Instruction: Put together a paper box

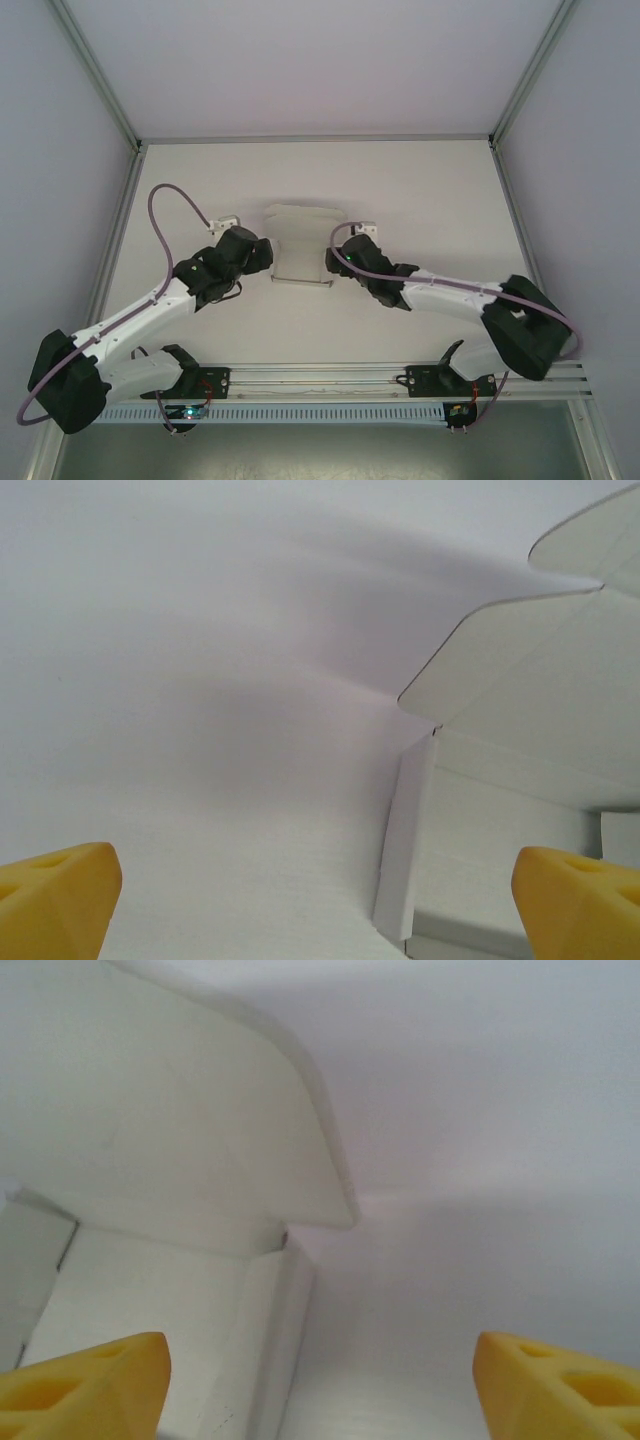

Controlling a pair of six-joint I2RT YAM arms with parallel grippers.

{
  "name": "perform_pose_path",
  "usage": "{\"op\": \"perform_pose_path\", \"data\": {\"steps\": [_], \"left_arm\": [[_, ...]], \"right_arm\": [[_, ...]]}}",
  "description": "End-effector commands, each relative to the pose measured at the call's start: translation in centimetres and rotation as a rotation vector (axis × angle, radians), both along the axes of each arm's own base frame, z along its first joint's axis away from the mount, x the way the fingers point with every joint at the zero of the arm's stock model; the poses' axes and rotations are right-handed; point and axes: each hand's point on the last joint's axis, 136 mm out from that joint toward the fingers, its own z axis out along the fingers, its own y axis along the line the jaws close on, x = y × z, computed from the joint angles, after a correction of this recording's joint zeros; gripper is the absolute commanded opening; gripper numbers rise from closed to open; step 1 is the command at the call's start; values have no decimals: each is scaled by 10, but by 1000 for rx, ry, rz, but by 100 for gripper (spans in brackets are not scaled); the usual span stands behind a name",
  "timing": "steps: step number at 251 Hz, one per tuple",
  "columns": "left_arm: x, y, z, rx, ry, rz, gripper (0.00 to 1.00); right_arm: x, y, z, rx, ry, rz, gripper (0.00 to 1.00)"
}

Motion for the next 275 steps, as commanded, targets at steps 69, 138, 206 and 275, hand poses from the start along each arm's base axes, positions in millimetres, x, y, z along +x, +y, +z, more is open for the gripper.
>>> {"op": "perform_pose_path", "data": {"steps": [69,138,206,275], "left_arm": [[3,-9,-10,-28,-5,-52,100],[0,-2,-14,-15,-4,-43,100],[-3,7,-8,-18,-33,-21,100],[-8,16,-4,-15,-43,-2,100]], "right_arm": [[6,18,-40,-50,152,-16,52],[-3,19,-64,-84,215,-16,39],[-7,2,-72,-165,219,-46,0],[10,9,-51,-214,33,33,0]]}}
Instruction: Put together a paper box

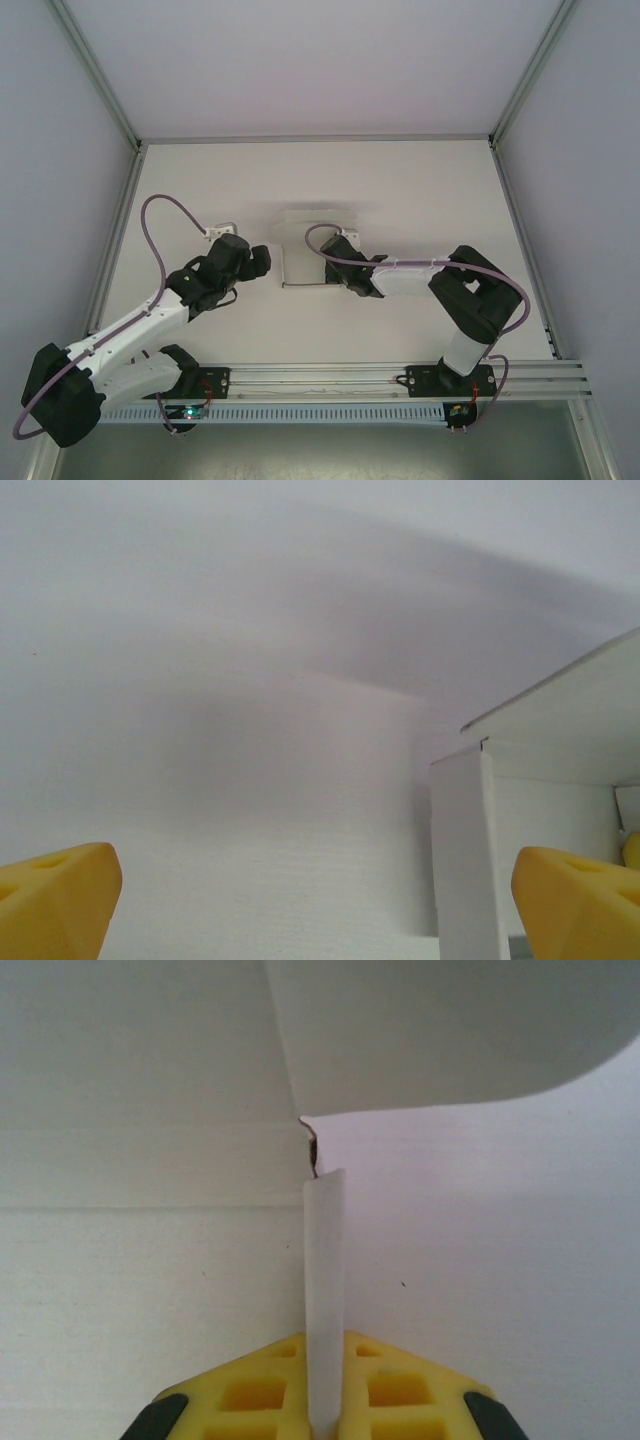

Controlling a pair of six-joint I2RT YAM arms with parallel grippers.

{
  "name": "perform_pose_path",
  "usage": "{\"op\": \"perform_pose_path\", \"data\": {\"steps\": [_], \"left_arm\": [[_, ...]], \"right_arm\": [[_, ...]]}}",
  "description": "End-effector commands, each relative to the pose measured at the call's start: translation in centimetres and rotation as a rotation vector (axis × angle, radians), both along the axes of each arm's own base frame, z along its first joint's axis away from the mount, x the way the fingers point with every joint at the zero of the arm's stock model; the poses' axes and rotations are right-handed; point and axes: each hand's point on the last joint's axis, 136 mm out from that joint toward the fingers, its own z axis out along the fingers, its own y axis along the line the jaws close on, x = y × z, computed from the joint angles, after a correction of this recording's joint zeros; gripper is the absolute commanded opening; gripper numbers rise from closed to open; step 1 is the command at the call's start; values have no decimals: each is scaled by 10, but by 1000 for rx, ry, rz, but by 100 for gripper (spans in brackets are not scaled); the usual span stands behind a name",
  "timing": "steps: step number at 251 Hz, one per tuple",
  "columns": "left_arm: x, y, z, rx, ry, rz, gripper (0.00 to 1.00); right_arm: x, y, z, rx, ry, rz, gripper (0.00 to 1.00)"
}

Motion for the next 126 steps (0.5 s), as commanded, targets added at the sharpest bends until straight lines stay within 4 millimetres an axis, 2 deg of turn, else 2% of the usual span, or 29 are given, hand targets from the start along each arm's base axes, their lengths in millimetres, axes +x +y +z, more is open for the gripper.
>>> {"op": "perform_pose_path", "data": {"steps": [1,41,59,83,105,126], "left_arm": [[0,13,1,28,-20,31,100],[-1,16,3,26,-28,44,100],[-2,21,-1,29,-17,68,100],[-4,34,-2,27,-6,140,100],[-5,39,6,-28,-39,159,100],[-9,31,25,-118,-120,108,100]], "right_arm": [[7,-5,11,-97,-118,51,0],[18,-4,40,-250,-230,120,0],[15,14,56,-154,-269,196,0],[8,31,89,-18,-354,277,0],[6,24,115,10,-418,285,0],[8,9,125,41,-429,255,0]]}}
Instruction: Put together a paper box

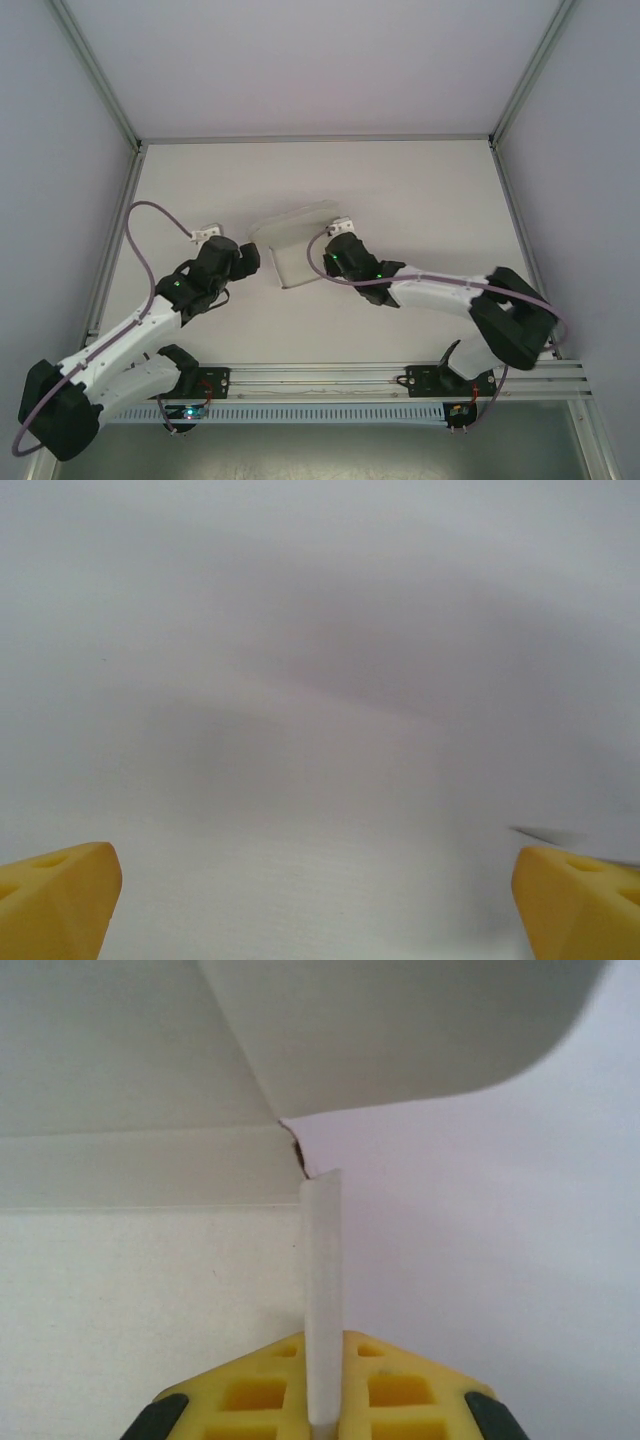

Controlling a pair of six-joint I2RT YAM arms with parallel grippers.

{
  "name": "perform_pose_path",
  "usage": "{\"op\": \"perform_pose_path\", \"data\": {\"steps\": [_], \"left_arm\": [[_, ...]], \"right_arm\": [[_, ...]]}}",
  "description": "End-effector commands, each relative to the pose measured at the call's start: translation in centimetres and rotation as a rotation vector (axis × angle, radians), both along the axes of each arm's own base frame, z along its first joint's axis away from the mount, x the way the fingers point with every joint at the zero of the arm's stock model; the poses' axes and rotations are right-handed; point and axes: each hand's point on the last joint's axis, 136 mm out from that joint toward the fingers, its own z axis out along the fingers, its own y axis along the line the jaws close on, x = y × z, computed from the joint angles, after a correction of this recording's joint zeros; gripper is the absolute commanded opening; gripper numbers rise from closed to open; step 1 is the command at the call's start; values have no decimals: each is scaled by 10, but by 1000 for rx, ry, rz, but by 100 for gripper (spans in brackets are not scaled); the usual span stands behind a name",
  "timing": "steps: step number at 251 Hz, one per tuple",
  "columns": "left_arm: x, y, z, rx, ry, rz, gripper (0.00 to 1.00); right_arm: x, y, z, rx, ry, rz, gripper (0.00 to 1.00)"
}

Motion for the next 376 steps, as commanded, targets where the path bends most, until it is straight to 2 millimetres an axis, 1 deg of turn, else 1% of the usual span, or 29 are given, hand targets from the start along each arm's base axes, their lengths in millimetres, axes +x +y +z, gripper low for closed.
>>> {"op": "perform_pose_path", "data": {"steps": [1,14,30,41,55,65,69,71,79,85,107,130,145,174,188,212,227,228,231,245,257,279,294,320,334,358,376], "left_arm": [[-6,2,20,-85,-88,-1,100],[-12,-5,34,-145,-153,-50,100],[-21,-14,53,-214,-236,-130,100],[-27,-13,60,-240,-274,-139,100],[-32,0,58,-225,-280,-82,100],[-32,10,53,-204,-273,-35,100],[-31,11,51,-200,-269,-26,100],[-31,11,49,-199,-266,-23,100],[-29,10,44,-204,-254,-17,100],[-26,5,41,-217,-249,-28,100],[-15,-22,33,-278,-227,-118,100],[-2,-47,33,-324,-219,-204,100],[5,-63,38,-359,-231,-261,100],[14,-93,54,-442,-271,-386,100],[16,-103,61,-466,-281,-430,100],[17,-117,71,-488,-294,-500,100],[13,-125,76,-503,-299,-551,100],[13,-126,76,-504,-299,-553,100],[12,-126,77,-507,-297,-559,100],[9,-128,79,-504,-298,-581,100],[7,-126,81,-497,-299,-574,100],[4,-122,84,-477,-307,-568,100],[2,-122,87,-472,-313,-577,100],[3,-125,89,-467,-305,-584,100],[4,-126,91,-468,-300,-588,100],[4,-127,94,-463,-301,-593,100],[4,-126,95,-457,-304,-588,100]], "right_arm": [[3,-4,30,72,-75,42,0],[6,-16,31,100,-71,15,0],[7,-26,33,147,-56,6,0],[6,-28,37,183,-58,19,0],[3,-25,46,256,-61,54,0],[-4,-16,56,325,-74,118,0],[-7,-12,61,350,-81,141,0],[-7,-9,67,368,-89,153,0],[-14,-2,75,418,-92,199,0],[-20,4,84,457,-100,241,0],[-36,23,113,556,-119,358,0],[-52,40,130,591,-121,461,0],[-62,51,137,600,-120,522,0],[-73,68,138,600,-105,576,0],[-77,75,140,605,-109,602,0],[-77,83,143,604,-115,619,0],[-72,85,139,584,-111,591,0],[-70,85,143,586,-118,589,0],[-69,84,137,571,-108,579,0],[-60,82,127,507,-108,525,0],[-49,77,116,435,-112,460,0],[-38,69,96,311,-103,373,0],[-36,70,85,248,-98,354,0],[-36,79,75,187,-97,347,0],[-36,83,69,122,-109,338,0],[-32,79,56,-26,-132,272,0],[-30,75,50,-87,-146,230,0]]}}
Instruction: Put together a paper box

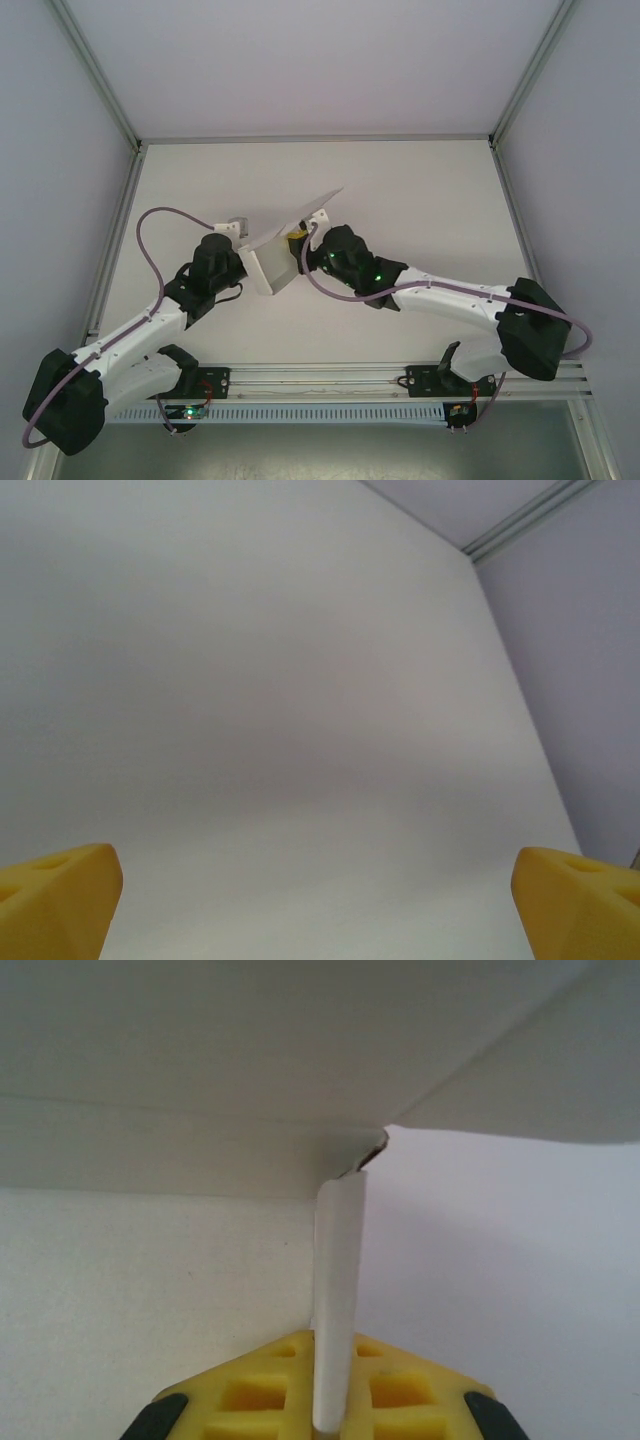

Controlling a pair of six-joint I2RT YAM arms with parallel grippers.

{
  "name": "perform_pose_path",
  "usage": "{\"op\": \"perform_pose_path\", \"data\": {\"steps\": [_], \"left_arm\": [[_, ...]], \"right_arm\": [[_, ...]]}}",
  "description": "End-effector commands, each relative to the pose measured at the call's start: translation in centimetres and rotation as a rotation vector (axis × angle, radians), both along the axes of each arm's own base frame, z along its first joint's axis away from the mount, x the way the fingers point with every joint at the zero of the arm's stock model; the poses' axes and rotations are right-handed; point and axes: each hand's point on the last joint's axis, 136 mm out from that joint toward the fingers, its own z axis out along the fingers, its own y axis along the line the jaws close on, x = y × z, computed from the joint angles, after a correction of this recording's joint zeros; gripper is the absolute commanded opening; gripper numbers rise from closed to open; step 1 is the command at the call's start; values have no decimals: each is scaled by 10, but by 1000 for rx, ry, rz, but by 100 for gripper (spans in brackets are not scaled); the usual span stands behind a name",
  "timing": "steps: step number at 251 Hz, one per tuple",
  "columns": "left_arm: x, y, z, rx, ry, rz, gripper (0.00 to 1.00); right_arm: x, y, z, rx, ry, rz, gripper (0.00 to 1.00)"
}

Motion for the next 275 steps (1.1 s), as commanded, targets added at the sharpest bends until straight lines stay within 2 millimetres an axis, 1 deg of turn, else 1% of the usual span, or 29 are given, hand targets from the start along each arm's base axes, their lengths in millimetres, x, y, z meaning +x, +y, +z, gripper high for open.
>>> {"op": "perform_pose_path", "data": {"steps": [1,12,24,25,29,41,42,47,67,87,104,120,130,140,151,167,180,196,210,217,227,252,253,256,275], "left_arm": [[-4,-31,70,-86,-202,-160,100],[-5,-31,71,-90,-203,-161,100],[-6,-32,72,-95,-201,-167,100],[-7,-31,71,-95,-199,-167,100],[-7,-32,72,-96,-201,-172,100],[-8,-32,73,-91,-202,-171,100],[-8,-32,73,-90,-202,-171,100],[-7,-31,72,-84,-199,-168,100],[-6,-27,69,-61,-192,-149,100],[-4,-21,58,-20,-163,-113,100],[-1,-4,38,49,-109,-30,100],[-1,18,17,130,-50,67,100],[-3,33,5,171,-17,132,100],[-8,50,-6,198,37,217,100],[-15,58,-5,201,51,241,100],[-23,60,4,153,26,245,100],[-30,60,14,118,-10,230,100],[-35,69,19,126,-29,252,100],[-38,81,17,167,-25,294,100],[-40,86,14,187,-16,310,100],[-40,90,10,208,-4,325,100],[-38,86,-1,222,19,310,100],[-37,86,1,219,14,312,100],[-37,85,-3,224,22,310,100],[-34,82,-8,238,42,298,100]], "right_arm": [[5,-20,-50,-288,-9,-116,0],[8,-25,-53,-319,-14,-160,0],[9,-28,-54,-352,-31,-190,0],[10,-26,-50,-347,-35,-192,0],[10,-29,-54,-366,-35,-201,0],[10,-31,-54,-391,-45,-226,0],[13,-33,-54,-391,-44,-234,0],[10,-30,-54,-396,-45,-227,0],[3,-23,-52,-359,-25,-188,0],[-4,-19,-42,-265,9,-150,0],[-12,-19,-28,-161,29,-101,0],[-15,-27,-12,-69,36,-89,0],[-16,-35,-4,-19,53,-80,0],[-14,-46,-1,29,81,-76,0],[-7,-64,-3,67,113,-120,0],[4,-95,-15,57,152,-220,0],[12,-119,-32,3,194,-313,0],[14,-138,-55,-84,234,-395,0],[14,-148,-77,-154,278,-451,0],[14,-151,-89,-178,302,-471,0],[14,-149,-103,-205,331,-472,0],[17,-145,-136,-270,402,-493,0],[17,-145,-137,-272,403,-495,0],[17,-145,-141,-284,409,-505,0],[22,-146,-157,-379,433,-559,0]]}}
